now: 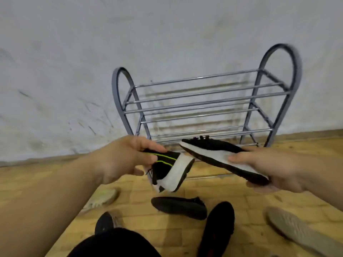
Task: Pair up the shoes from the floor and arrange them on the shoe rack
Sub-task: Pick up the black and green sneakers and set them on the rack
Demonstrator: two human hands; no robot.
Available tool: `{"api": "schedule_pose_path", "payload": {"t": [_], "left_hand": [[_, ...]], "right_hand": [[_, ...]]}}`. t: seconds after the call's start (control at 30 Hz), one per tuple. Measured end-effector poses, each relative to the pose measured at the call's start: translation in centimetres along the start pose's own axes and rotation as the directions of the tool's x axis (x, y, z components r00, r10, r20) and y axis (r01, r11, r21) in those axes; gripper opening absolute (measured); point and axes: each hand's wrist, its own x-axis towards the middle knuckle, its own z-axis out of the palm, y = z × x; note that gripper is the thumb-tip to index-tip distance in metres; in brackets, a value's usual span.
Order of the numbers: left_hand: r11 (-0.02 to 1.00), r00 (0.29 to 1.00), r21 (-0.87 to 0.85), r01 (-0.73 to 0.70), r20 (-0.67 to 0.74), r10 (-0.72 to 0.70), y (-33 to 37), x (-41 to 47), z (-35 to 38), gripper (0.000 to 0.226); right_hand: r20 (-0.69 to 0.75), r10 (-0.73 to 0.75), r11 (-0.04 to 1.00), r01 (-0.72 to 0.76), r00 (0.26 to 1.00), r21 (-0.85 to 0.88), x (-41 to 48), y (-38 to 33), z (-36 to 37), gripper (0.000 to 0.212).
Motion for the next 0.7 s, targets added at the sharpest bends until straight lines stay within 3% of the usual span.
{"api": "schedule_pose_path", "payload": {"t": [0.2,0.33,0.43,0.5,0.6,0.7], "left_hand": [[0.94,0.919,0.065,-0.336,-0.197,0.342,10.5,-1.0,5.5,0.033],[0.929,0.898,-0.04,-0.368,-0.275,0.344,9.8,0.7,10.5,0.038],[0.947,0.911,-0.107,-0.303,-0.324,0.255,8.3,2.2,11.8,0.043],[0.946,0.911,-0.132,-0.297,-0.336,0.239,8.3,2.8,12.0,0.045],[0.941,0.908,-0.071,-0.33,-0.295,0.296,8.9,3.3,12.9,0.042],[0.936,0.895,0.017,-0.351,-0.289,0.341,9.2,3.3,13.4,0.038]], "right_hand": [[-0.146,-0.133,0.919,0.177,0.98,0.353,-5.7,0.7,-3.0,0.037],[-0.282,-0.237,0.854,0.338,0.93,0.395,-6.6,0.8,-2.8,0.042],[-0.368,-0.287,0.843,0.416,0.884,0.341,-7.0,1.1,-2.5,0.053],[-0.418,-0.372,0.849,0.486,0.829,0.207,-7.5,1.6,-2.7,0.068],[-0.43,-0.479,0.859,0.51,0.765,-0.05,-7.4,2.0,-3.4,0.078],[-0.427,-0.496,0.861,0.49,0.756,-0.133,-6.6,2.2,-3.6,0.074]]}}
